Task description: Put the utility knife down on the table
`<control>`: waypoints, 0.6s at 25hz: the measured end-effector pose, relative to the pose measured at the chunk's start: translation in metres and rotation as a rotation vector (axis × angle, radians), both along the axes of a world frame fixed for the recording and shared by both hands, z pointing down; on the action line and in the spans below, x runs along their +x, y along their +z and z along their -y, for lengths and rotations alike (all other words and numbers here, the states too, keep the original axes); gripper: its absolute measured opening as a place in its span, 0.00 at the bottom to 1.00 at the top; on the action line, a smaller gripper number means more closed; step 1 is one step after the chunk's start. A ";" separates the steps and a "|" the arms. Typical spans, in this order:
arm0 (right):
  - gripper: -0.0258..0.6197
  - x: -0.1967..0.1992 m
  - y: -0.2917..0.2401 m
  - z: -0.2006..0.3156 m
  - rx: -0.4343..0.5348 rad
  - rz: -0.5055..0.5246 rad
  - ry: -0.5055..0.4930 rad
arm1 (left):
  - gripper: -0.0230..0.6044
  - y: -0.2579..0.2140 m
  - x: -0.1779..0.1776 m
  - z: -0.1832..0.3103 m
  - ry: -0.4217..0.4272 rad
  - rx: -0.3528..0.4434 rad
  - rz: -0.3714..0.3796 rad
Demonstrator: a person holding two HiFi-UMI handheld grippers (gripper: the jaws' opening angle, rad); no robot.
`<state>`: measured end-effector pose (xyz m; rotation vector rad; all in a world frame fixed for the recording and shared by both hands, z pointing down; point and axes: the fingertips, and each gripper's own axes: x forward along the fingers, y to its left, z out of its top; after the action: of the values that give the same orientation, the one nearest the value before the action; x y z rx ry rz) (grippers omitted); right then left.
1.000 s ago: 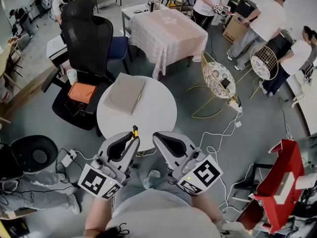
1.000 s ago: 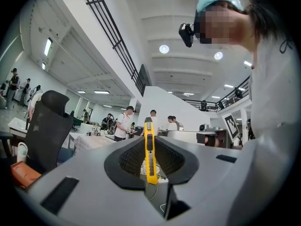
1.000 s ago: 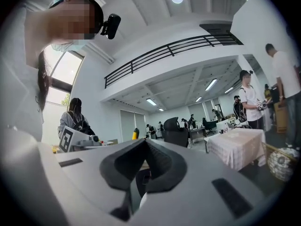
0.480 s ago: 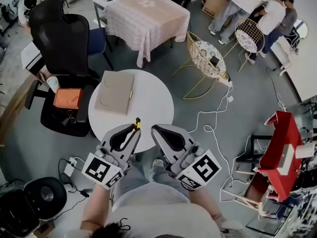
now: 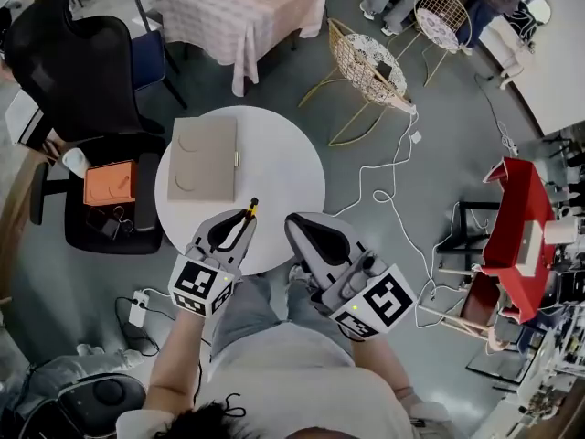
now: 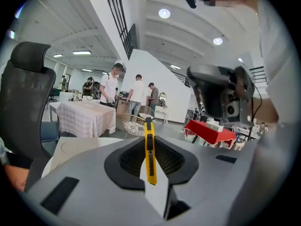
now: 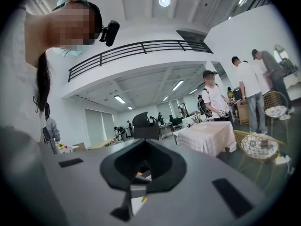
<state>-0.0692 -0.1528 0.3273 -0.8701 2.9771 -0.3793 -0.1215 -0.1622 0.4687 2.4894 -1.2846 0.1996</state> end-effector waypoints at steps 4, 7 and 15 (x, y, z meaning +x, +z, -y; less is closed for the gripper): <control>0.05 -0.002 0.012 0.007 -0.028 -0.019 0.046 | 0.14 0.042 -0.003 0.007 0.037 -0.091 0.048; 0.05 -0.001 0.021 0.010 -0.049 -0.030 0.072 | 0.14 0.068 -0.004 0.011 0.060 -0.139 0.098; 0.05 0.006 0.034 0.007 -0.082 -0.058 0.123 | 0.14 0.131 -0.002 0.015 0.104 -0.272 0.212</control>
<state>-0.0633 -0.1601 0.3614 -1.0840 2.9590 -0.4833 -0.1232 -0.1772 0.6001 2.3486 -1.1179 0.6339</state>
